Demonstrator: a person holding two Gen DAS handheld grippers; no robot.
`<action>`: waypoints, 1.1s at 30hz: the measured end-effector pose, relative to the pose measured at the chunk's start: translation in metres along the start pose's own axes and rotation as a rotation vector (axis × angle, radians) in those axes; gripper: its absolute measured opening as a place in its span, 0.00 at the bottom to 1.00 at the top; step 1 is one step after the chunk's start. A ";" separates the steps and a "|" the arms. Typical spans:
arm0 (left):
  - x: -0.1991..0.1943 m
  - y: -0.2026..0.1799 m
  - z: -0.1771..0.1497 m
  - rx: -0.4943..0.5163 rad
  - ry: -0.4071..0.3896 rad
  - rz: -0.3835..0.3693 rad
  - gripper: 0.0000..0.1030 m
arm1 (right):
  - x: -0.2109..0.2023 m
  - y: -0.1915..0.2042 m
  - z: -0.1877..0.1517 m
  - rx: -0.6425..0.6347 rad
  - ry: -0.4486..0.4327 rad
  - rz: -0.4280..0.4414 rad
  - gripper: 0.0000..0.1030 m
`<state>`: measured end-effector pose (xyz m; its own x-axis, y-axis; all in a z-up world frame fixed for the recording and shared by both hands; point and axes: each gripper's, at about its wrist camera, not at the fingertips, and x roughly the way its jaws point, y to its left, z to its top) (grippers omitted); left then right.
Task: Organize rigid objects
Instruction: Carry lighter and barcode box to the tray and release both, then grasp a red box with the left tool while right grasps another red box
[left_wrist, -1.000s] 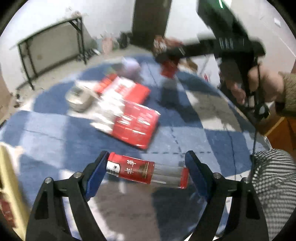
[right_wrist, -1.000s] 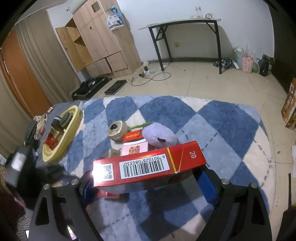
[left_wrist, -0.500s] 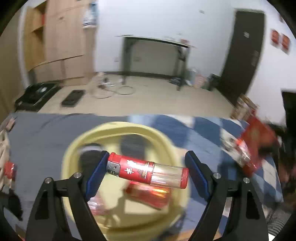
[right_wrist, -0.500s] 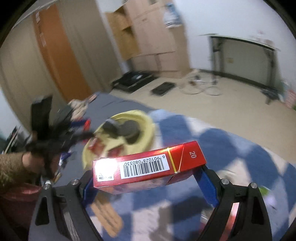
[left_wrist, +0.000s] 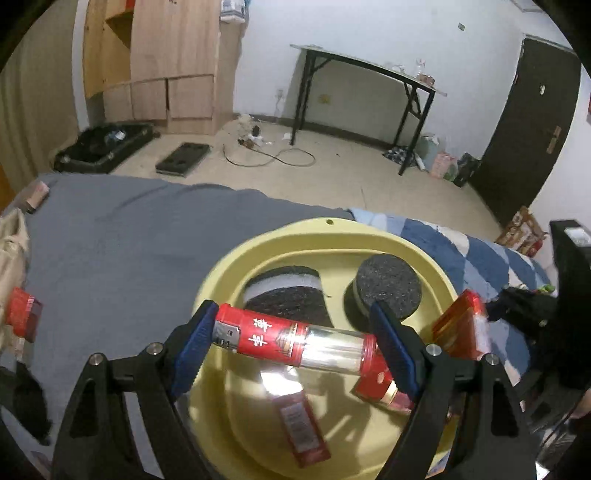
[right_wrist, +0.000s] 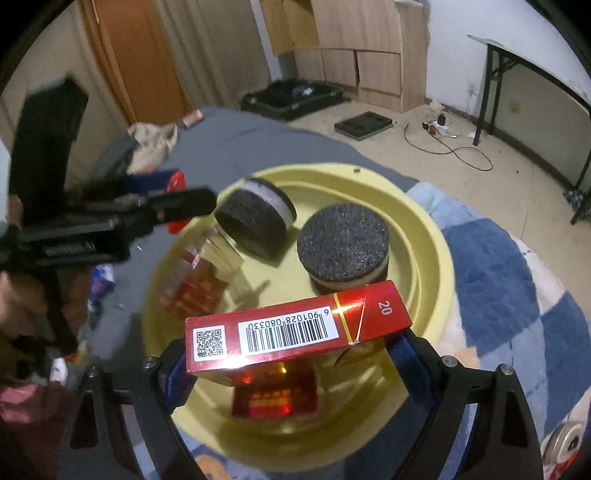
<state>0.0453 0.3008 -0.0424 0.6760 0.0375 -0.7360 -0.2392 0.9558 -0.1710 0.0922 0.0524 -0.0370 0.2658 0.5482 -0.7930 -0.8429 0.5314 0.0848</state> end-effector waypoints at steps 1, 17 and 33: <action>0.003 0.001 -0.001 -0.001 0.004 0.007 0.81 | 0.001 0.000 0.001 0.000 -0.005 -0.002 0.89; 0.028 0.012 -0.009 -0.083 0.065 -0.027 0.85 | 0.032 0.024 0.015 -0.033 0.013 -0.043 0.93; -0.032 -0.108 0.024 0.056 0.002 -0.157 1.00 | -0.127 -0.044 -0.072 0.125 -0.149 -0.163 1.00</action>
<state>0.0665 0.2038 0.0150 0.7003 -0.1141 -0.7047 -0.0912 0.9647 -0.2469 0.0620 -0.0868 0.0162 0.4669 0.5330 -0.7057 -0.7213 0.6912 0.0449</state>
